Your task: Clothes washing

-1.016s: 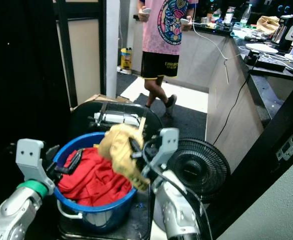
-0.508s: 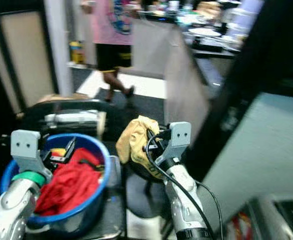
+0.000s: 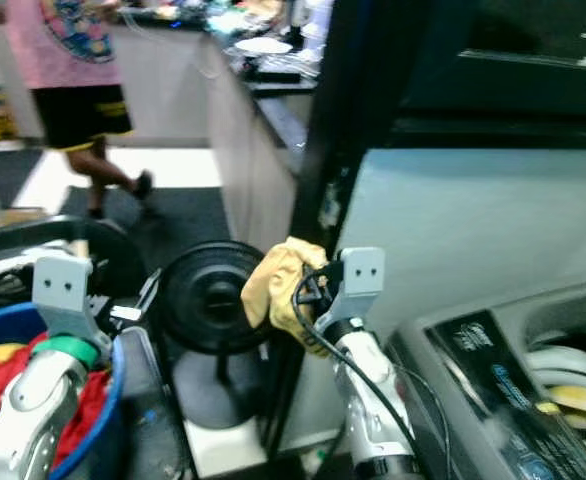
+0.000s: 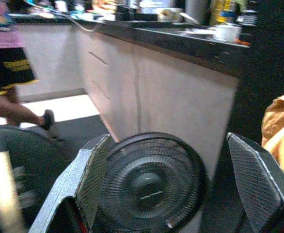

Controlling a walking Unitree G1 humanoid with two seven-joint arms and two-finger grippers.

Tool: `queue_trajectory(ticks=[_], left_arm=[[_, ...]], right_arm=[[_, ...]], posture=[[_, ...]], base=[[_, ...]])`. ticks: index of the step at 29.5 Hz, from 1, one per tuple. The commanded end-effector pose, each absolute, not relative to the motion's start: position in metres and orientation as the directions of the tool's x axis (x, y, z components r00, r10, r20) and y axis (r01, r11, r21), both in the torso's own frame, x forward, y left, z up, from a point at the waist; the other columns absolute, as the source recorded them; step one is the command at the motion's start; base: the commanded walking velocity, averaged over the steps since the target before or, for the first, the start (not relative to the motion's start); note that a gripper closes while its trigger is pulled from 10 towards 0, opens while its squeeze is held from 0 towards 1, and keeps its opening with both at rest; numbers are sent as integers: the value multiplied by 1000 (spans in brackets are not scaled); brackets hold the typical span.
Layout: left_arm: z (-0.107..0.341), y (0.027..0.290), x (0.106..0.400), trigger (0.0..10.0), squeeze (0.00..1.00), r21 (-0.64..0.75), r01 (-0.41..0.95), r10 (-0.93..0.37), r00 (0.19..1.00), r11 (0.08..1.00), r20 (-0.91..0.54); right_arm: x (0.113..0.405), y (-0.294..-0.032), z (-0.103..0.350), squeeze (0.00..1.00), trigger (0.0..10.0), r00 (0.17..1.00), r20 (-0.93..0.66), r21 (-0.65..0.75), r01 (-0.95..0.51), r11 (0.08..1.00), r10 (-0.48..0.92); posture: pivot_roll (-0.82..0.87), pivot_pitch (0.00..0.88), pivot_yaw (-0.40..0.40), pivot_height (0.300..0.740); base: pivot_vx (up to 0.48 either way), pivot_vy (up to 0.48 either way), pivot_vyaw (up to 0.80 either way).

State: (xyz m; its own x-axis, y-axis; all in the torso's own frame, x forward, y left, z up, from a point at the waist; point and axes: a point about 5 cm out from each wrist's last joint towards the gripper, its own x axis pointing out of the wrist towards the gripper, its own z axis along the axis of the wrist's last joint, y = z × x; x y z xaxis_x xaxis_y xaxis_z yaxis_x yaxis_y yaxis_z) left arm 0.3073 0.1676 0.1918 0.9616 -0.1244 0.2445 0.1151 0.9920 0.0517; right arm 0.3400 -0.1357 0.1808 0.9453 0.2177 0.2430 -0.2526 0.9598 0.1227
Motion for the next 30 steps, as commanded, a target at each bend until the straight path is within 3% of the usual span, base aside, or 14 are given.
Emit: queue_trajectory(ticks=[1,6,15,30], left_arm=[[189,166,307,10000,0,58,123,-133,964,991,231],[190,166,308,10000,0,64,138,-149,964,988,222],[195,161,311,10000,0,137,265,-288,939,955,189],[203,166,313,10000,0,125,250,-272,938,960,215]], right_arm=[[340,-138,176,0,10000,953,229,125,-233,964,200],[339,-138,173,0,10000,957,226,130,-216,968,183],[335,-143,167,0,10000,965,239,179,-152,972,106],[338,-150,196,0,10000,933,358,291,-151,945,39]], posture=[[-10,23,-9,740],[5,22,21,740],[15,19,73,740],[24,13,84,740]], base=[[0,0,-800],[0,0,-800],[0,0,-800],[0,0,-800]])
